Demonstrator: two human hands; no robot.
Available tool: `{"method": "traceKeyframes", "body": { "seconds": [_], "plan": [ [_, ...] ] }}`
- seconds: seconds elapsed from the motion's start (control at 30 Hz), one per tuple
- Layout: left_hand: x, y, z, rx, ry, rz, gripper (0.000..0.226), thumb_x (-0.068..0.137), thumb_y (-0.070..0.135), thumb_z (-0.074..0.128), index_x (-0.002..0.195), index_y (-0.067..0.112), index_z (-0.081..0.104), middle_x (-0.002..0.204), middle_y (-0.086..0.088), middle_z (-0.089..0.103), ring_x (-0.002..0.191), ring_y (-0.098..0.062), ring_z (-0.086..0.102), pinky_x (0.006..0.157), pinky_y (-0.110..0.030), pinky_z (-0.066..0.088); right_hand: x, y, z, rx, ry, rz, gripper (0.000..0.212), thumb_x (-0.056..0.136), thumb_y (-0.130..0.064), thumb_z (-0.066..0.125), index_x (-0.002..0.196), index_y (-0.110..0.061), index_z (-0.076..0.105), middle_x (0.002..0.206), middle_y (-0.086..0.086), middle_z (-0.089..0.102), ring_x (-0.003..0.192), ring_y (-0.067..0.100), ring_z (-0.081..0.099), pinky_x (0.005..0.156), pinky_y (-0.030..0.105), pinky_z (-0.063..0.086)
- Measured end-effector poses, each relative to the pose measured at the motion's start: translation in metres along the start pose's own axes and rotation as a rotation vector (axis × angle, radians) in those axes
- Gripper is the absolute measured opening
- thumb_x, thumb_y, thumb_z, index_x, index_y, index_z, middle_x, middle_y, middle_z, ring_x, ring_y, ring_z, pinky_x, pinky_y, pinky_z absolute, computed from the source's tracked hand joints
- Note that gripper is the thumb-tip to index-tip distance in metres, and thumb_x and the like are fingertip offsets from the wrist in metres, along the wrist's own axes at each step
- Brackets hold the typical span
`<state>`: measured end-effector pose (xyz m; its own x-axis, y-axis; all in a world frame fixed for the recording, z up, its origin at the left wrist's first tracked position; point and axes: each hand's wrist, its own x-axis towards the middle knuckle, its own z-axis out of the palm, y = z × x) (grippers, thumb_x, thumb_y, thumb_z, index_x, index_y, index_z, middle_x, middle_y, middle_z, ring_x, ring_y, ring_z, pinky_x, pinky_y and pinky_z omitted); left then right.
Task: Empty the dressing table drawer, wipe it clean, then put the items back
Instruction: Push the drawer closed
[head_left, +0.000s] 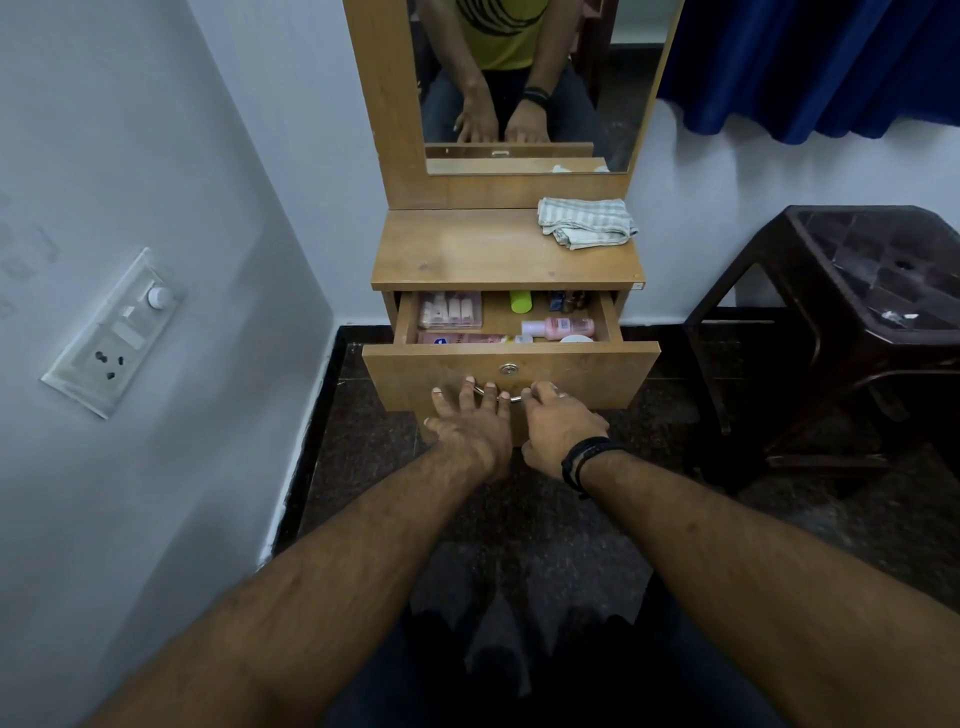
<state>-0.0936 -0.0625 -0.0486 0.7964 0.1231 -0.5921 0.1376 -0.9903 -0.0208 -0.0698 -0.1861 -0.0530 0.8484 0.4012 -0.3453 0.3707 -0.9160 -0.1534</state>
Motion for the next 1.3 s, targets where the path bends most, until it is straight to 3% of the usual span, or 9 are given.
{"method": "traceKeyframes", "body": {
  "seconds": [0.53, 0.83, 1.07, 1.3],
  "plan": [
    [0.040, -0.011, -0.020, 0.002, 0.039, 0.015, 0.114, 0.081, 0.030, 0.079, 0.160, 0.032, -0.003, 0.168, -0.001, -0.016, 0.151, -0.045, -0.016, 0.107, -0.079, 0.011, 0.036, 0.004, -0.016, 0.014, 0.011, 0.004, 0.074, 0.085, -0.034, 0.058, 0.150, -0.015, 0.030, 0.148, 0.002, 0.030, 0.139, 0.027, 0.034, 0.105, 0.053, 0.043],
    [0.074, -0.014, -0.049, 0.007, 0.051, 0.014, 0.098, 0.089, 0.028, 0.064, 0.160, 0.034, -0.003, 0.168, 0.005, -0.016, 0.151, -0.041, -0.018, 0.108, -0.079, 0.014, 0.081, 0.011, -0.028, 0.016, 0.012, 0.030, 0.073, 0.086, -0.036, 0.055, 0.151, -0.018, 0.027, 0.153, 0.001, 0.026, 0.141, 0.028, 0.031, 0.104, 0.058, 0.042],
    [0.081, -0.008, -0.079, 0.091, 0.003, 0.018, 0.084, 0.097, 0.035, 0.050, 0.161, 0.027, -0.004, 0.168, 0.005, -0.014, 0.152, -0.036, -0.020, 0.112, -0.076, 0.007, 0.104, 0.009, -0.045, 0.025, 0.031, 0.090, 0.058, 0.090, -0.036, 0.049, 0.145, -0.021, 0.039, 0.147, 0.001, 0.037, 0.134, 0.029, 0.041, 0.098, 0.058, 0.043],
    [0.078, -0.004, -0.099, 0.076, -0.044, 0.042, 0.094, 0.093, 0.053, 0.056, 0.162, 0.022, 0.000, 0.169, -0.001, -0.005, 0.153, -0.039, -0.012, 0.113, -0.074, 0.006, 0.100, 0.007, -0.068, 0.053, -0.033, 0.090, 0.057, 0.091, -0.038, 0.043, 0.145, -0.021, 0.039, 0.143, 0.003, 0.040, 0.130, 0.031, 0.043, 0.098, 0.059, 0.044]
  ]
}}
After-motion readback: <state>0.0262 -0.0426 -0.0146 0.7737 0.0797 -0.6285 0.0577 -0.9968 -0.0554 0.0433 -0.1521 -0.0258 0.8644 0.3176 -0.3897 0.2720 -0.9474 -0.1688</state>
